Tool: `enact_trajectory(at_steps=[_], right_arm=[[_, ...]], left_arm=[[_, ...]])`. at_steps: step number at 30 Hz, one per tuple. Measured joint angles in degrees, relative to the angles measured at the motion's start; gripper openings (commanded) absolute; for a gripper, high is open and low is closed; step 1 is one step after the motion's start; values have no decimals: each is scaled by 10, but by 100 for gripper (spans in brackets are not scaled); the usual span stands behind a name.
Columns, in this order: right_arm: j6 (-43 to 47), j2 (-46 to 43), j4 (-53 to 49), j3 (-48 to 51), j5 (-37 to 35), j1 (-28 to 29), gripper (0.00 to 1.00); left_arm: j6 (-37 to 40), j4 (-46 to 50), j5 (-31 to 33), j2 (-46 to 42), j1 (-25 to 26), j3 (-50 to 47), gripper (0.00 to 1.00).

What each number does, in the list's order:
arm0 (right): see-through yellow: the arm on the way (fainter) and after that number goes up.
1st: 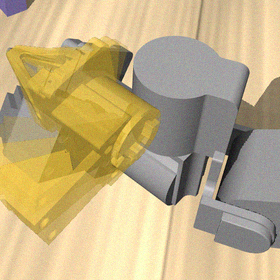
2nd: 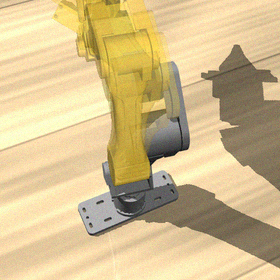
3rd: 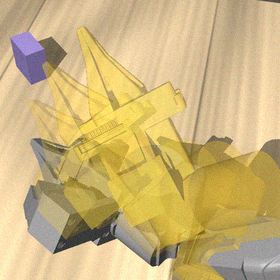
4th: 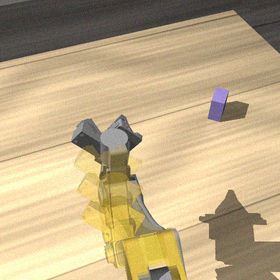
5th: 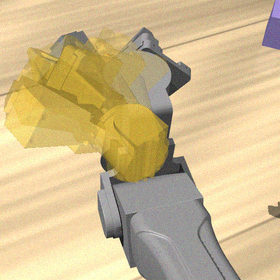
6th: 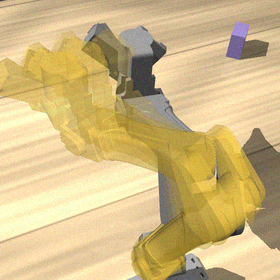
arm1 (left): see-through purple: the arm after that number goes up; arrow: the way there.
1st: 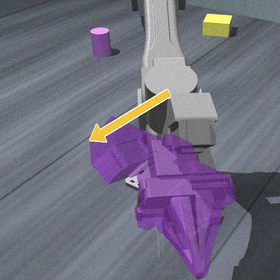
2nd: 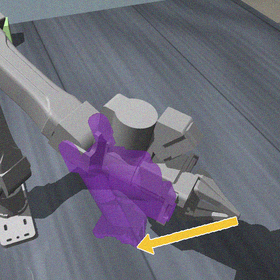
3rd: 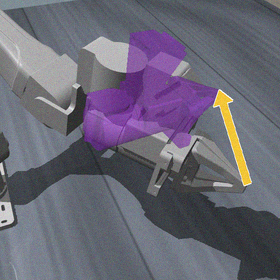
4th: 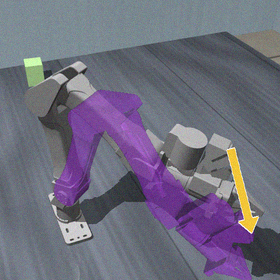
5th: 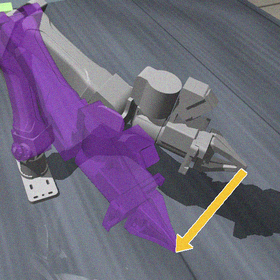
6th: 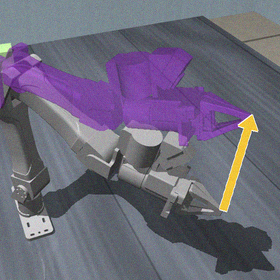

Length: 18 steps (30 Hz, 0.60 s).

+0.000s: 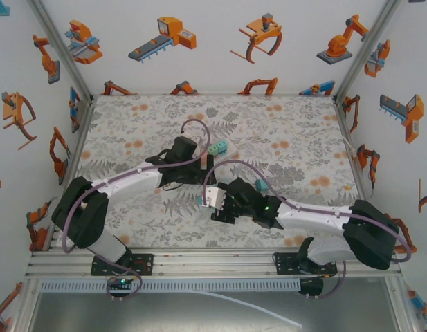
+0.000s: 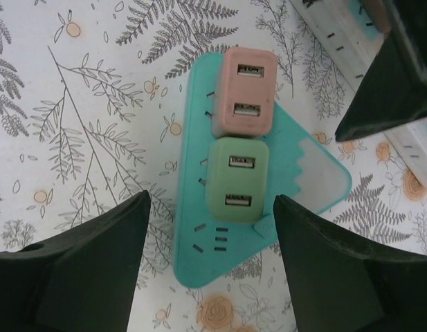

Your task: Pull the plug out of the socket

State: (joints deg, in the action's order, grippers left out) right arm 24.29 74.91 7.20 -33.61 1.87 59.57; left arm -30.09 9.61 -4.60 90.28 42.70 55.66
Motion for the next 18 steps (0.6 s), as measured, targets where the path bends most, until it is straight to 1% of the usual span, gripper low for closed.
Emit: enact_trajectory(at_steps=[2, 6, 12, 18], right_arm=[[0, 17, 13, 0, 1, 0, 61], [-3, 40, 30, 0, 1, 0, 57], [-3, 42, 42, 0, -1, 0, 51], [-3, 39, 42, 0, -3, 0, 45]], left_arm=[[-2, -2, -10, 14, 0, 1, 85], [-4, -3, -30, 35, 0, 1, 74], [-5, -5, -45, 42, 0, -4, 61], [-11, -13, -45, 41, 9, -26, 58]])
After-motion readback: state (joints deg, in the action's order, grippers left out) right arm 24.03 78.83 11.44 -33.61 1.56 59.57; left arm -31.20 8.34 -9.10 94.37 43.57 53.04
